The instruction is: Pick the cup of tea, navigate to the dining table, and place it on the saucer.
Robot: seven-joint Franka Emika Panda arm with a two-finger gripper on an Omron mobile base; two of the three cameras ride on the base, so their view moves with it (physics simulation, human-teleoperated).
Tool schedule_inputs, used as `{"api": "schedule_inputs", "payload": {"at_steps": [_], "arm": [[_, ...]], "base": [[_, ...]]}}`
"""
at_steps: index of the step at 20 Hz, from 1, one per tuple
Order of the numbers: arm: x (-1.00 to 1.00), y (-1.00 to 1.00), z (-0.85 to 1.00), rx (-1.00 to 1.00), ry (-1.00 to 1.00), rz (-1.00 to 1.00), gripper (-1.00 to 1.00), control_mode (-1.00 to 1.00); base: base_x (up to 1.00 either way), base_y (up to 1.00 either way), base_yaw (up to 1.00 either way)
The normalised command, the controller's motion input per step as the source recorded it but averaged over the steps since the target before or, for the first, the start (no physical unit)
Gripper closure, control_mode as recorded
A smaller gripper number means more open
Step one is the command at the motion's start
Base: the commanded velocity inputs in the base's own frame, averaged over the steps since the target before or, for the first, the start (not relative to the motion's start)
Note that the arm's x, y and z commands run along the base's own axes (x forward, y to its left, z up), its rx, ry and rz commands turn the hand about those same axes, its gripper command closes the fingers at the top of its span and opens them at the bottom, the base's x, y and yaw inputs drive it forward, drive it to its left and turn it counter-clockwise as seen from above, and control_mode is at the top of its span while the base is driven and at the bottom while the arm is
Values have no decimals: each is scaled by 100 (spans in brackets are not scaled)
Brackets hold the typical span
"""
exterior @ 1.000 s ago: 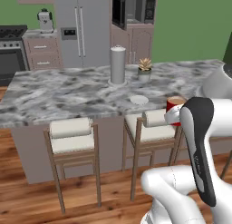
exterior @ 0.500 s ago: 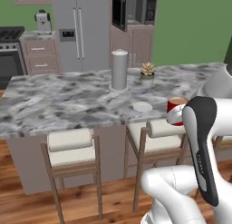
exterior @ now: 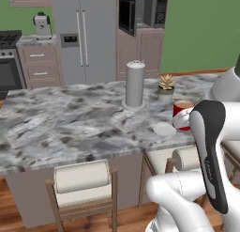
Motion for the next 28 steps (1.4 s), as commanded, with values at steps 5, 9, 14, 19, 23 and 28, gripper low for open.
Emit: {"api": "schedule_inputs", "payload": {"at_steps": [5,9,14,19,23,28], "arm": [[0,0,0,0,0,0,100,100],[0,0,0,0,0,0,100,100],[0,0,0,0,0,0,100,100],[0,0,0,0,0,0,100,100],[7,0,0,0,0,0,100,-100],[85,-2,13,0,24,2,100,-100]], "base": [[47,34,-9],[5,0,-1],[0,0,0],[0,0,0],[0,0,0],[0,0,0]]}}
